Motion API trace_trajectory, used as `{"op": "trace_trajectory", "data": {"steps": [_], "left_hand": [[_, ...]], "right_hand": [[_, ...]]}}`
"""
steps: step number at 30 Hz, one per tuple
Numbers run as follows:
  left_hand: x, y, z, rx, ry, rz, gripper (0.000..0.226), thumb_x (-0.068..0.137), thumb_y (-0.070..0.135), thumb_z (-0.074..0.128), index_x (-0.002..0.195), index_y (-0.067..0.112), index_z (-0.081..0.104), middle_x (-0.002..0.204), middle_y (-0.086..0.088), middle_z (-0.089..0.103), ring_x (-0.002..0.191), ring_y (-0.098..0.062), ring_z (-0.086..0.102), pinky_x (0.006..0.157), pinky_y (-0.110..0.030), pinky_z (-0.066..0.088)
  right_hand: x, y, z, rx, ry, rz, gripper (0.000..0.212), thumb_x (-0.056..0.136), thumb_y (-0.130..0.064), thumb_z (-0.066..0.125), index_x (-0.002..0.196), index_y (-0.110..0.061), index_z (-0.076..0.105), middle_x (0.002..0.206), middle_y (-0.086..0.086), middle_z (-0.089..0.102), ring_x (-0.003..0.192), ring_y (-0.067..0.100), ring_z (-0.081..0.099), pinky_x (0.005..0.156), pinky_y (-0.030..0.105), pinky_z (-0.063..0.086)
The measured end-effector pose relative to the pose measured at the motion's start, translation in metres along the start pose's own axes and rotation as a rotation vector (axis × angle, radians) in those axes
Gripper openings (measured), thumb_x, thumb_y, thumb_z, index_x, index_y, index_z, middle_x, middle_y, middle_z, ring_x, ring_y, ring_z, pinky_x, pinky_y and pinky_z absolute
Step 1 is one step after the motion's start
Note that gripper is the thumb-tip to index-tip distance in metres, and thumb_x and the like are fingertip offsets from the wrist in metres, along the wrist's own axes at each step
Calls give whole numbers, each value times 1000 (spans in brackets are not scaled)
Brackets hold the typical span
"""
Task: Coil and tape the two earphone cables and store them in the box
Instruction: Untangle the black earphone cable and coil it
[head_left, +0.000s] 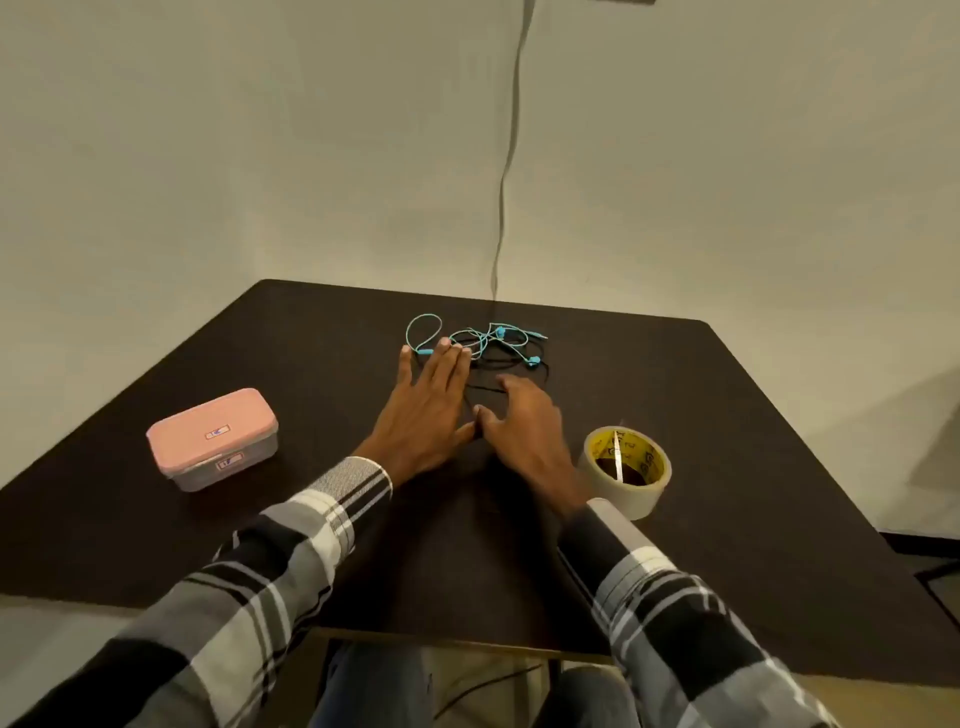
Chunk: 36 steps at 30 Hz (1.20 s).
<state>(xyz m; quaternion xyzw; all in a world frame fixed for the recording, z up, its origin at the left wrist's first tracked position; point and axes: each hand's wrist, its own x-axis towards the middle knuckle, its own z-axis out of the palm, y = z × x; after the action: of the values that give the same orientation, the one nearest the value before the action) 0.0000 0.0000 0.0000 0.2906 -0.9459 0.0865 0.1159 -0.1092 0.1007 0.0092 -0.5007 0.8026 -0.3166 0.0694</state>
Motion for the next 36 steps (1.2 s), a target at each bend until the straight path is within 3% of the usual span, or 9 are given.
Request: {"op": "trace_trajectory", "data": {"steps": [3,7,11,15,19,23,26,33,36], "left_hand": [[5,-6,22,-53,-77,-29,90,91,66,24,154,5,3,163,-10,6,151,-24,-4,116,-59,-4],[18,-16,49,-242,-77,-42,77,97,57,31,154,9,9,163,-6,12,151,-22,1,118,-57,4],[34,-21,64,-382,-88,-22,72,99,50,34,155,16,5,164,0,6,151,-19,-1,119,-56,6],[43,-21,65,-422,-75,32,62,101,42,35,154,17,17,161,0,17,151,-19,3,119,-55,8],[44,-24,68,-486,-3,47,45,99,35,44,139,16,46,138,-5,45,139,-22,33,117,-55,20],[44,-26,70,-511,154,67,23,94,25,54,110,12,65,109,-6,56,110,-25,51,105,-48,36],[44,-28,73,-496,176,82,19,94,23,53,105,13,65,107,-4,58,111,-23,50,105,-47,37],[43,-34,66,-621,312,42,17,98,21,50,98,12,65,99,-1,63,102,-20,55,97,-32,42],[42,-38,59,-589,334,-4,17,98,20,52,101,12,67,102,-2,67,103,-20,57,94,-27,40]], "right_hand": [[5,13,14,-13,47,68,58,96,-24,61,148,-9,40,153,9,41,141,24,39,112,37,34],[14,33,26,-108,213,57,52,95,-15,62,143,-7,46,150,11,41,137,25,45,110,35,42],[18,45,30,-128,233,163,60,96,-25,63,148,-8,39,158,11,32,149,25,27,116,38,33],[18,50,28,-96,212,240,58,94,-33,65,145,-11,45,146,8,50,132,21,49,106,33,40],[18,52,30,-54,283,184,38,92,-24,68,129,-14,62,125,2,66,114,14,61,95,27,47],[19,50,28,100,384,161,19,91,-24,70,108,-17,73,103,-5,72,93,4,64,84,26,55],[18,51,26,302,442,158,12,89,-21,71,100,-19,74,94,-7,70,86,4,65,79,25,56],[14,45,5,819,406,135,26,88,-7,72,112,-14,67,86,10,74,81,20,71,74,25,55],[13,37,-16,981,316,110,34,90,-2,69,121,-11,61,79,15,72,77,17,71,80,30,57]]}}
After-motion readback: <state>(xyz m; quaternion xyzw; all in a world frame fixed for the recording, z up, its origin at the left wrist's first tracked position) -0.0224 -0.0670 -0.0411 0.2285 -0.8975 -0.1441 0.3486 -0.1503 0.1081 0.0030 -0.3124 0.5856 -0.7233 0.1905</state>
